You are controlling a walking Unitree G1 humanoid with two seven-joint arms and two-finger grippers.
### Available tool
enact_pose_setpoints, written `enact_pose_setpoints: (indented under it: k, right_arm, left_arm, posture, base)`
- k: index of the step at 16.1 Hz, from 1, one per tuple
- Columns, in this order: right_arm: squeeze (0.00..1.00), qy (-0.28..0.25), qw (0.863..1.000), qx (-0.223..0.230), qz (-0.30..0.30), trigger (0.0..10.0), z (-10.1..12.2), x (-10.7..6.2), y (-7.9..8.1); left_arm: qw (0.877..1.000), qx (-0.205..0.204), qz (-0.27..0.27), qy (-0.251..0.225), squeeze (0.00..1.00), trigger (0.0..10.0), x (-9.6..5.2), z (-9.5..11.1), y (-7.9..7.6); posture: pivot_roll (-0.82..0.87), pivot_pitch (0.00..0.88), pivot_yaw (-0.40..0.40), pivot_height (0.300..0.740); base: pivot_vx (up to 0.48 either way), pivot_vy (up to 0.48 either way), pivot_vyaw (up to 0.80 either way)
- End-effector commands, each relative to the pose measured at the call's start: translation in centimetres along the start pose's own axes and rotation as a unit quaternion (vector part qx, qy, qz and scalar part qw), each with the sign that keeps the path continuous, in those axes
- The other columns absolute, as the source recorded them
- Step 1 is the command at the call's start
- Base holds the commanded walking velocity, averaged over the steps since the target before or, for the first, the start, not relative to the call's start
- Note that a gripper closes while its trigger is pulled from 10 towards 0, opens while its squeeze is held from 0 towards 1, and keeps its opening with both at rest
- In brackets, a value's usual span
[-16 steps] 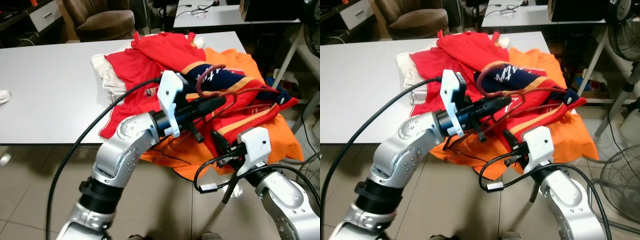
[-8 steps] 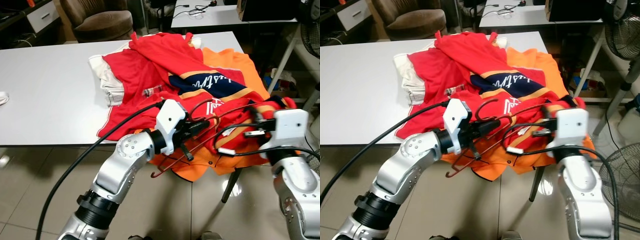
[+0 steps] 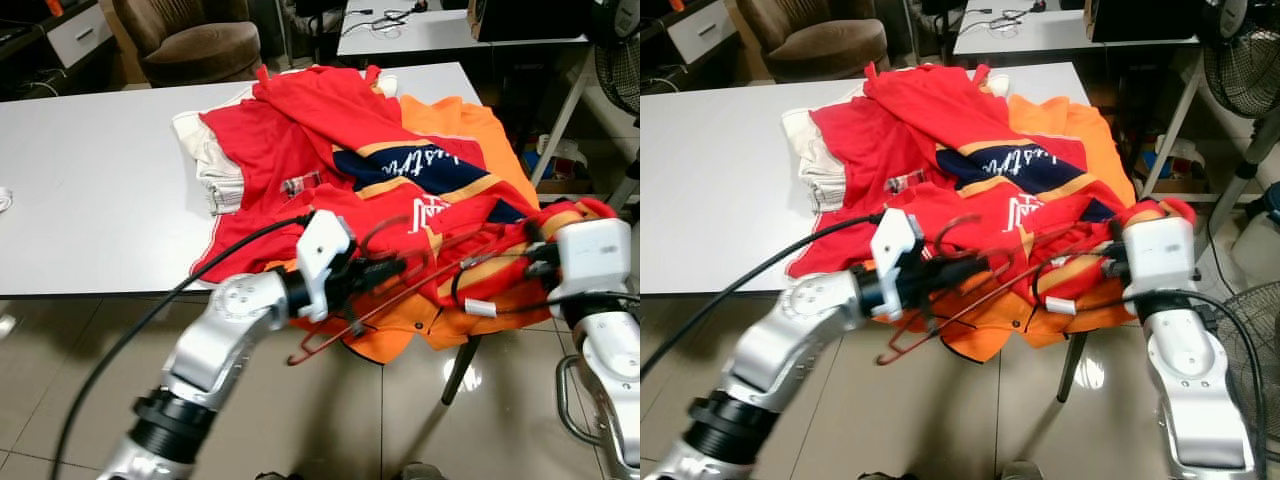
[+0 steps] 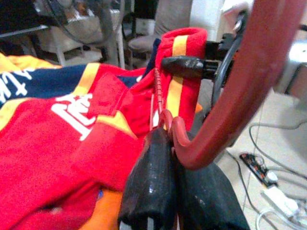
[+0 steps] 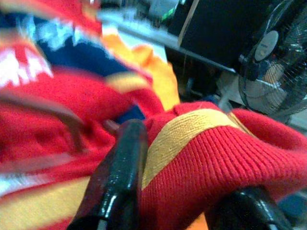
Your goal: Hang hanger
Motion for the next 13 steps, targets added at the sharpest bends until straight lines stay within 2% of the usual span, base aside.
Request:
enact_pose_setpoints:
  k: [1,2,4,6,7,8,9,11,12,13]
  right_arm:
    - [1.00,0.013,0.998,-0.048,0.028,10.0,-0.9,-0.2,1.0]
    - [1.00,0.046,0.992,-0.092,0.069,10.0,-2.8,-0.7,2.1]
    - [1.00,0.072,0.987,-0.117,0.077,10.0,-4.6,-1.2,2.3]
    - [1.00,0.070,0.990,-0.093,0.074,10.0,-4.6,-1.2,2.4]
    - [1.00,0.052,0.992,-0.071,0.086,10.0,-4.2,-1.3,3.0]
    - [1.00,0.029,0.992,-0.070,0.106,10.0,-3.7,-1.6,3.8]
    - [1.00,-0.001,0.983,-0.104,0.152,10.0,-3.0,-2.3,5.3]
    - [1.00,0.000,0.967,-0.147,0.208,10.0,-3.6,-3.4,6.9]
    - [1.00,0.015,0.957,-0.181,0.228,10.0,-4.7,-3.9,7.3]
    - [0.00,0.016,0.955,-0.191,0.225,10.0,-5.1,-4.1,7.3]
  left_arm:
    - [1.000,0.009,-0.024,0.008,0.00,10.0,-0.5,0.2,0.0]
    - [0.999,0.017,-0.029,0.007,0.00,10.0,-1.3,1.0,0.9]
    - [0.999,0.013,-0.045,-0.019,0.00,10.0,-2.3,3.3,1.6]
    - [0.998,-0.002,-0.045,-0.051,0.00,10.0,-2.6,5.1,2.1]
    - [0.995,-0.024,-0.033,-0.086,0.00,10.0,-2.8,6.6,2.9]
    - [0.992,-0.047,-0.004,-0.119,0.00,10.0,-2.9,7.9,4.1]
    - [0.984,-0.079,0.045,-0.151,0.00,10.0,-2.8,8.8,6.0]
    - [0.977,-0.105,0.094,-0.159,0.00,10.0,-2.5,8.4,7.3]
    - [0.977,-0.112,0.109,-0.143,0.00,10.0,-2.0,7.1,7.2]
    - [0.978,-0.120,0.106,-0.132,0.00,10.0,-1.5,6.2,6.4]
  posture:
    - [-0.33,0.037,0.139,0.740]
    - [-0.33,0.036,0.140,0.740]
    - [-0.33,0.040,0.142,0.740]
    - [-0.33,0.041,0.143,0.740]
    - [-0.33,0.043,0.144,0.740]
    - [-0.33,0.042,0.144,0.740]
    - [-0.33,0.041,0.145,0.740]
    - [-0.33,0.042,0.145,0.740]
    - [-0.33,0.042,0.145,0.740]
    - [-0.33,0.044,0.146,0.740]
  base:
    - [0.000,0.000,0.00]
    - [0.000,0.000,0.00]
    - [0.000,0.000,0.00]
    - [0.000,0.000,0.00]
    - [0.000,0.000,0.00]
    - [0.000,0.000,0.00]
    - [0.000,0.000,0.00]
    - [0.000,0.000,0.00]
    - [0.000,0.000,0.00]
    - [0.000,0.000,0.00]
Point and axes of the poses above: a point about 5 cm out from each wrist's last joint towards the gripper, its own x axis pointing out of the wrist towards the gripper, its own z axis along the axis of the wrist's last joint, y = z × x, the point moved 6 cm from there along x, pointing out of the wrist towards the gripper
